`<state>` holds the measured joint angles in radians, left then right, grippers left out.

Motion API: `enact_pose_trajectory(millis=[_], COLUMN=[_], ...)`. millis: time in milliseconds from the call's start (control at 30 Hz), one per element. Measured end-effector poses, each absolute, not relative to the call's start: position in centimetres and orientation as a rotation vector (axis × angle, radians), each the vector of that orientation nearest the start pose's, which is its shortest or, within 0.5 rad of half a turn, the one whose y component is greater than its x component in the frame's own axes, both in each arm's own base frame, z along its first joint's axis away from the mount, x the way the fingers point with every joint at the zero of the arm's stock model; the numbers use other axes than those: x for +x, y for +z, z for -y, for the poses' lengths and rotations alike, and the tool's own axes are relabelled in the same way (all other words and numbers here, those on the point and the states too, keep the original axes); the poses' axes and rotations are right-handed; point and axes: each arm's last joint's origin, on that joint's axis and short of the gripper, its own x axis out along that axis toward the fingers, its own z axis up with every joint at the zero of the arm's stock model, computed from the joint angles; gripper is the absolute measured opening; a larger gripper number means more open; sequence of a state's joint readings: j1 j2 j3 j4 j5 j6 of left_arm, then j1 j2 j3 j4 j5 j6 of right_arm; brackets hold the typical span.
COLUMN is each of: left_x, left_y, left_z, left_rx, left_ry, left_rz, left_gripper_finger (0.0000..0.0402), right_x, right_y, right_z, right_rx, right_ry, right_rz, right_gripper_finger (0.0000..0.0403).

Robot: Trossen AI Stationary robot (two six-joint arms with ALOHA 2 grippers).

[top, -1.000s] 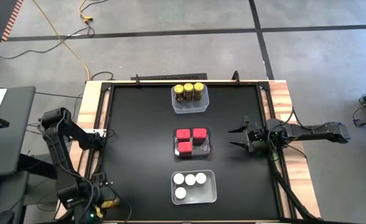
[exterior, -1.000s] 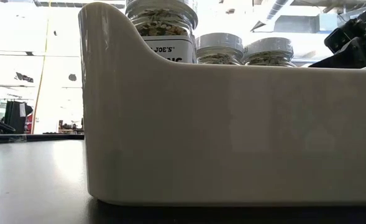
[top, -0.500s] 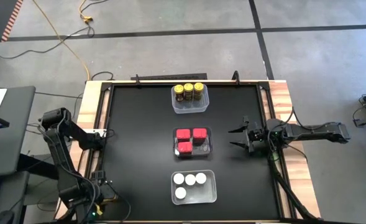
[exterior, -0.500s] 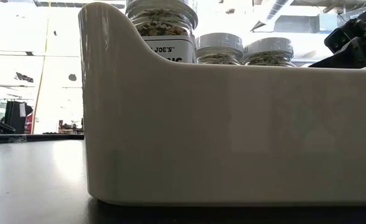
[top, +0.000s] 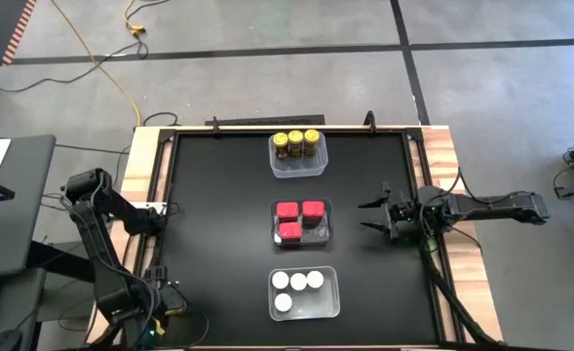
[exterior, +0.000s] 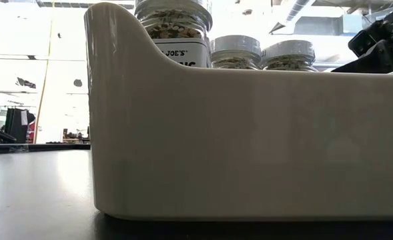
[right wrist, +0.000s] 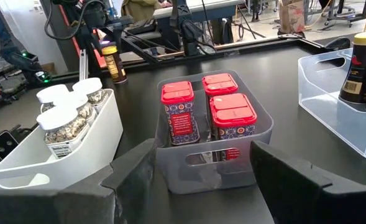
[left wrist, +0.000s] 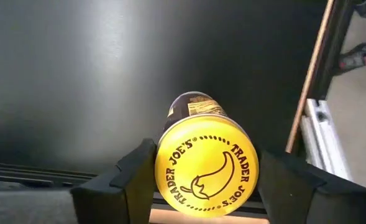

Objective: Sort spices by type
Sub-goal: Put the yellow seasoning bottle into the transparent bin

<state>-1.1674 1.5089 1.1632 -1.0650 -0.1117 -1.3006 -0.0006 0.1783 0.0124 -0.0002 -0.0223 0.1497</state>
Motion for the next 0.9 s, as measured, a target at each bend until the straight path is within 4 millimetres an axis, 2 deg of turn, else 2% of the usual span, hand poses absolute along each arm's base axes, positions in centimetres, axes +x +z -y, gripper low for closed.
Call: enact_pose_trajectory(millis=[300,467,667,900], left_x=[12.3,14.1,17.2,20.5], left_y=[26.3,26.9,27.5,28.8], left_z=[22.8,20.9,16.2,9.4], left_rx=[-0.362,-0.453,-0.553,-0.678], left_ry=[0.076,0.181,0.394,0.527], left_rz=[-1.388,-1.372,-1.351,-1.261], left_gripper_finger=[0.0228,0.0228,0.0228,0.0229], right_x=[10.7,10.7,10.7,10.7], right_y=[15.3,15.3,15.3,15.3], right_z=[-0.1,-0.1,-0.1,-0.1], right_rx=[0.151,0.151,0.151,0.151], right_ry=[0.009,0.009,0.009,0.009], right_rz=[-0.167,-0.167,-0.167,-0.167], right_gripper_finger=[0.0286,0.0286,0.0286,0.0286])
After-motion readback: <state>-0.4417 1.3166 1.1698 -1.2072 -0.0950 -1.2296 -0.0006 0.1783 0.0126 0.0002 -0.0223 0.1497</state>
